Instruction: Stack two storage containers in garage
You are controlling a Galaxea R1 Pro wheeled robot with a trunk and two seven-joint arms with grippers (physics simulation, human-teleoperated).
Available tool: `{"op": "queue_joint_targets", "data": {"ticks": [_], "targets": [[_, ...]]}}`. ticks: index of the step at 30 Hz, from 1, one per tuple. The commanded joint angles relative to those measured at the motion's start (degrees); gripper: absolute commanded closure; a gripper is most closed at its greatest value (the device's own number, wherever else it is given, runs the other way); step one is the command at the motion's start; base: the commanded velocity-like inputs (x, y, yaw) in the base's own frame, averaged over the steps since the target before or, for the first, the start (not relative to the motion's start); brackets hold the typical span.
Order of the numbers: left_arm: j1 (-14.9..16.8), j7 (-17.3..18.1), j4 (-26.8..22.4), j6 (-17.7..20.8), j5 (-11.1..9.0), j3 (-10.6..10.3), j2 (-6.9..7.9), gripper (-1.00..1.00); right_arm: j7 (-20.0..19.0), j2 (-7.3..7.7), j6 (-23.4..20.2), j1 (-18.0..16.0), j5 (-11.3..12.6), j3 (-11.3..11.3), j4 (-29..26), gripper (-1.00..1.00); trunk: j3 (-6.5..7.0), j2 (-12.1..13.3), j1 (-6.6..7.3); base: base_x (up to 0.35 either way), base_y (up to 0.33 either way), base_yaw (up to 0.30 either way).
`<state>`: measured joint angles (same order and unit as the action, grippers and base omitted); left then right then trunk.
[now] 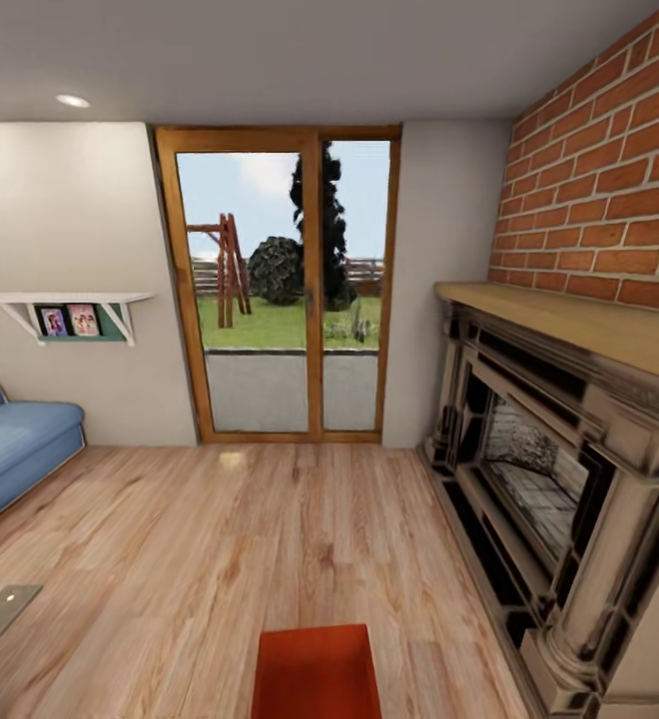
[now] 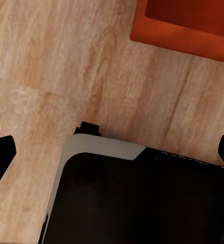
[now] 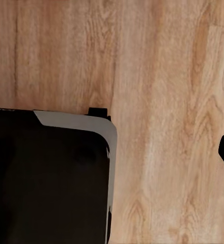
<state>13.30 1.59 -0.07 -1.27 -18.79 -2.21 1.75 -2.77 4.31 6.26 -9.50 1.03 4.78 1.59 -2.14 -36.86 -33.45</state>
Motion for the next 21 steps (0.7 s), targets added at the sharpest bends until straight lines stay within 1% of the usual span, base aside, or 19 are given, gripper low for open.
{"op": "queue_joint_targets", "data": {"ticks": [1, 7, 10, 21], "targets": [[0.06, 0.17, 0.07, -0.14, -0.46, -0.25, 0.01, -1.0, -0.14, 0.01, 0.34, -0.08, 0.11, 0.45, 0.17, -1.0, -0.11, -0.1, -0.02, 0.014, 0.0, 0.254], [0.06, 0.17, 0.07, -0.14, -0.53, -0.25, 0.09, -1.0, -0.07, 0.0, 0.33, -0.08, 0.12, 0.44, 0.17, -1.0, -0.11, -0.1, -0.02, 0.003, 0.0, 0.262], [0.06, 0.17, 0.07, -0.14, -0.54, -0.25, 0.09, -1.0, -0.05, 0.0, 0.33, -0.08, 0.12, 0.42, 0.17, -1.0, -0.11, -0.1, -0.02, 0.0, 0.0, 0.154], [0.06, 0.17, 0.07, -0.14, -0.54, -0.25, 0.09, -1.0, -0.04, 0.01, 0.36, -0.08, 0.21, 0.5, 0.17, -1.0, -0.11, -0.1, -0.02, 0.0, 0.0, 0.008]]}}
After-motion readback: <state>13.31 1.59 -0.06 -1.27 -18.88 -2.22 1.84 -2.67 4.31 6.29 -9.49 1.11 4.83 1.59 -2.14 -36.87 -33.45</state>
